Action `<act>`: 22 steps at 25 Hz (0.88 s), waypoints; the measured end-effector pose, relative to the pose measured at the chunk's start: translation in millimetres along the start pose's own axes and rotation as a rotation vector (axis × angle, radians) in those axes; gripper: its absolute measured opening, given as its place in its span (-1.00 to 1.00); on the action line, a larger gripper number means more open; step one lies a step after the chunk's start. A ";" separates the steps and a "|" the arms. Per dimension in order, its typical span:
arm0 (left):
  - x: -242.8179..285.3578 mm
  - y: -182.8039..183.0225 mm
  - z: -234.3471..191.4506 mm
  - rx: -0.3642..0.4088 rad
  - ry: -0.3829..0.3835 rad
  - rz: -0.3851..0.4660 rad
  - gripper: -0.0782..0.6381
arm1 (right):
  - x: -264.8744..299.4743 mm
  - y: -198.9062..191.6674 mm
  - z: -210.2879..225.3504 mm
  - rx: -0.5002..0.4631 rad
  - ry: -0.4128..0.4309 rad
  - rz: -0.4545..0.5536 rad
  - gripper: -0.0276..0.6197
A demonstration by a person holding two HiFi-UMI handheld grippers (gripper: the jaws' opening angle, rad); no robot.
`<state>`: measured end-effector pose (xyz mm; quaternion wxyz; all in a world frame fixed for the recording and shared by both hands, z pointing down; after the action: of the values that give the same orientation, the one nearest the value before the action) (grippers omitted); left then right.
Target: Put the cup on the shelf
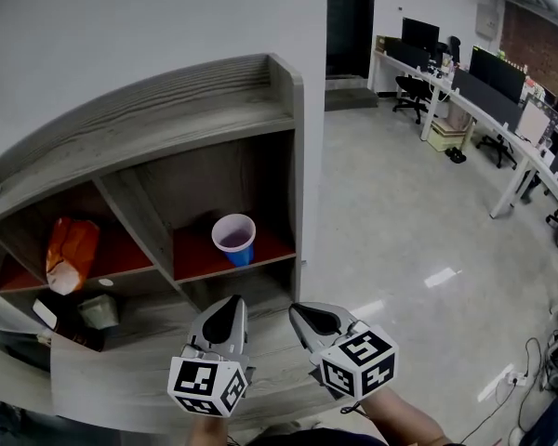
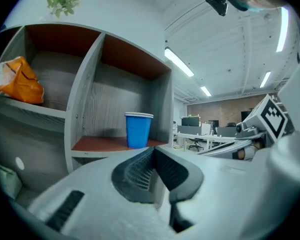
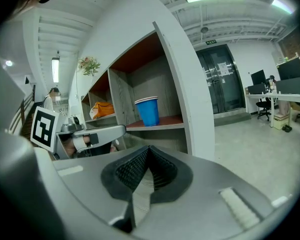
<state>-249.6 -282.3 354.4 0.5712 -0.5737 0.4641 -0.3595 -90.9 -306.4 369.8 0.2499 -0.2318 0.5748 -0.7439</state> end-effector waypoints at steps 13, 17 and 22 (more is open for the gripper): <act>-39.4 -25.2 34.4 -0.056 -0.022 -0.076 -0.79 | -21.2 -13.3 -18.1 -0.001 0.046 0.000 -0.91; -49.4 -30.2 46.3 -0.063 -0.018 -0.096 -0.79 | -29.1 -17.7 -20.2 0.002 0.055 -0.008 -0.91; -62.0 -36.3 59.1 -0.068 -0.013 -0.112 -0.79 | -37.3 -23.8 -26.3 -0.002 0.069 -0.017 -0.91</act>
<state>-208.7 -207.9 392.3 0.5334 -0.6202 0.4395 -0.3710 -81.4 -258.0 384.7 0.2232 -0.2110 0.5817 -0.7532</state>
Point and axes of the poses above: the fingertips, and each gripper's own axes: x forward along the fingers, z to its right, y out of its top, the point moved 7 cm from there along -x, backward along the fingers, and after that the axes turned 12 degrees about z, right-handed, at the moved point
